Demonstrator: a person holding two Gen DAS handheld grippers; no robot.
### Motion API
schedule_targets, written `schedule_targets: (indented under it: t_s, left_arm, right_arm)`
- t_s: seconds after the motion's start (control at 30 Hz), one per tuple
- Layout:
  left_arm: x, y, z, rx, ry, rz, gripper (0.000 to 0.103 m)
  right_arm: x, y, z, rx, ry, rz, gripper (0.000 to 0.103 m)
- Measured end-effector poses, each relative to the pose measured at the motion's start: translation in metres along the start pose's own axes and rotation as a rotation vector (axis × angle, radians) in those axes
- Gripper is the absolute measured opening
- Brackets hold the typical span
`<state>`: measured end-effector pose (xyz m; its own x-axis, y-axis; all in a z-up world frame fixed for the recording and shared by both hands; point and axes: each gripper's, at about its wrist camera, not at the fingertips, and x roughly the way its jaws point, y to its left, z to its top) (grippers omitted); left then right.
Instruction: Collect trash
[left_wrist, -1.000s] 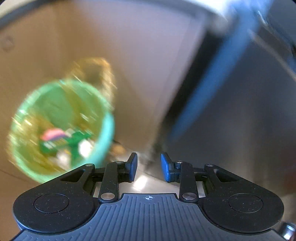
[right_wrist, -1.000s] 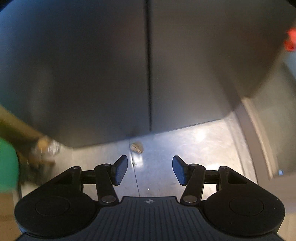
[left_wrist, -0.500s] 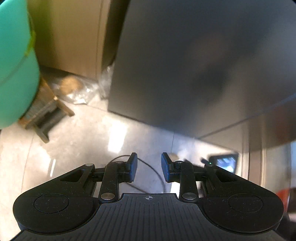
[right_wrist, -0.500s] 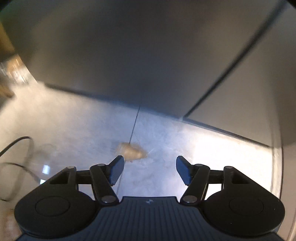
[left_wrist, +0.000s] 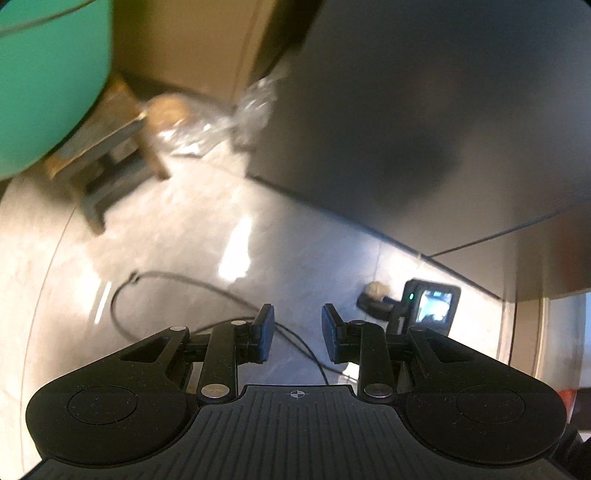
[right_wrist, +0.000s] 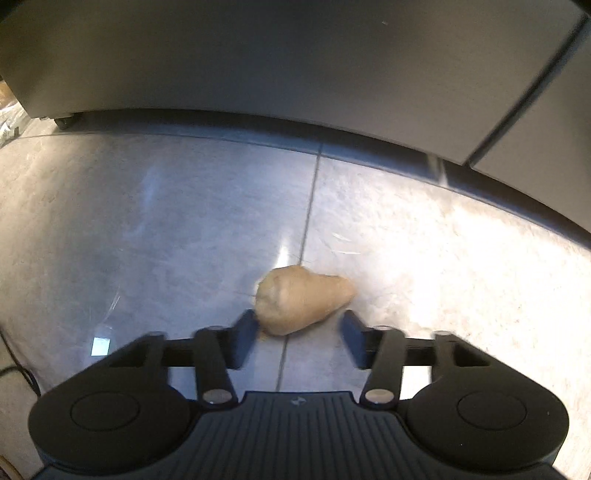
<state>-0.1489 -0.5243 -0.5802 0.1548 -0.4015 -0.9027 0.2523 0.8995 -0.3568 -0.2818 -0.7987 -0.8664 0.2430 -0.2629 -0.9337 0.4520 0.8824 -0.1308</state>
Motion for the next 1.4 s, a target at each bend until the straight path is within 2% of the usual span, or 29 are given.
schedule_targets:
  t_s: [0.07, 0.13, 0.2, 0.27, 0.37, 0.4, 0.5, 0.57, 0.6, 0.63, 0.7, 0.83, 0.97, 1.0, 1.07, 1.1, 1.13, 1.3, 1.37, 1.4]
  left_arm:
    - [-0.002, 0.004, -0.005, -0.024, 0.011, 0.006, 0.032]
    - [-0.003, 0.007, -0.008, -0.021, 0.005, 0.004, 0.032]
    - [-0.003, 0.007, -0.009, -0.010, -0.016, -0.001, 0.032]
    - [0.002, 0.008, -0.009, -0.008, -0.021, -0.016, 0.032]
    - [0.009, 0.010, -0.009, -0.043, 0.008, -0.028, 0.032]
    - [0.009, 0.009, -0.009, -0.048, 0.011, -0.022, 0.032]
    - [0.003, 0.004, -0.014, -0.047, 0.006, -0.010, 0.032]
    - [0.001, 0.000, -0.019, -0.035, -0.005, 0.004, 0.032]
    - [0.001, -0.002, -0.023, -0.022, -0.011, 0.009, 0.032]
    - [0.003, -0.003, -0.025, -0.009, -0.010, 0.012, 0.032]
    - [0.008, 0.000, -0.030, -0.025, 0.015, 0.005, 0.032]
    - [0.019, 0.017, -0.031, -0.112, 0.074, -0.002, 0.032]
    - [0.023, 0.031, -0.028, -0.182, 0.076, 0.009, 0.032]
    - [0.023, 0.032, -0.027, -0.188, 0.077, 0.011, 0.032]
    - [0.025, 0.032, -0.026, -0.193, 0.079, 0.012, 0.032]
    - [0.025, 0.032, -0.027, -0.191, 0.079, 0.011, 0.032]
    - [0.026, 0.031, -0.027, -0.192, 0.084, 0.011, 0.032]
    - [0.029, 0.027, -0.032, -0.178, 0.101, 0.010, 0.032]
    - [0.027, 0.026, -0.034, -0.176, 0.094, 0.014, 0.032]
    - [0.026, 0.025, -0.036, -0.172, 0.091, 0.022, 0.032]
  right_arm:
    - [0.000, 0.011, 0.005, -0.042, -0.010, -0.039, 0.048]
    - [0.003, 0.013, 0.009, -0.060, -0.010, -0.058, 0.062]
    - [0.006, 0.012, 0.016, -0.056, -0.018, -0.047, 0.062]
    - [0.005, 0.009, 0.021, -0.047, -0.027, -0.045, 0.054]
    - [-0.004, 0.006, 0.031, -0.018, 0.012, -0.037, 0.019]
    - [-0.011, 0.005, 0.034, -0.002, 0.028, -0.005, 0.003]
    - [-0.038, 0.005, 0.041, -0.018, 0.026, 0.022, 0.001]
    - [-0.053, 0.002, 0.042, -0.027, 0.014, 0.022, 0.005]
    - [-0.054, -0.001, 0.042, -0.028, 0.011, 0.020, 0.017]
    - [-0.052, -0.001, 0.040, -0.030, 0.004, 0.019, 0.042]
    - [-0.054, -0.004, 0.033, -0.047, -0.027, 0.008, 0.073]
    - [-0.027, -0.006, 0.017, -0.041, 0.017, 0.067, 0.072]
    - [0.006, 0.014, 0.012, -0.223, 0.025, -0.035, 0.072]
    - [0.013, 0.014, 0.014, -0.222, 0.038, -0.043, 0.069]
    - [0.014, 0.007, 0.023, -0.149, 0.061, 0.010, 0.053]
    - [0.015, 0.005, 0.028, -0.125, 0.086, 0.015, 0.033]
    - [0.013, 0.006, 0.031, -0.126, 0.093, 0.002, 0.025]
    - [0.001, 0.004, 0.041, -0.177, 0.121, 0.034, 0.024]
    - [-0.013, -0.001, 0.044, -0.143, 0.130, 0.046, 0.022]
    - [-0.019, -0.004, 0.042, -0.112, 0.128, 0.056, 0.008]
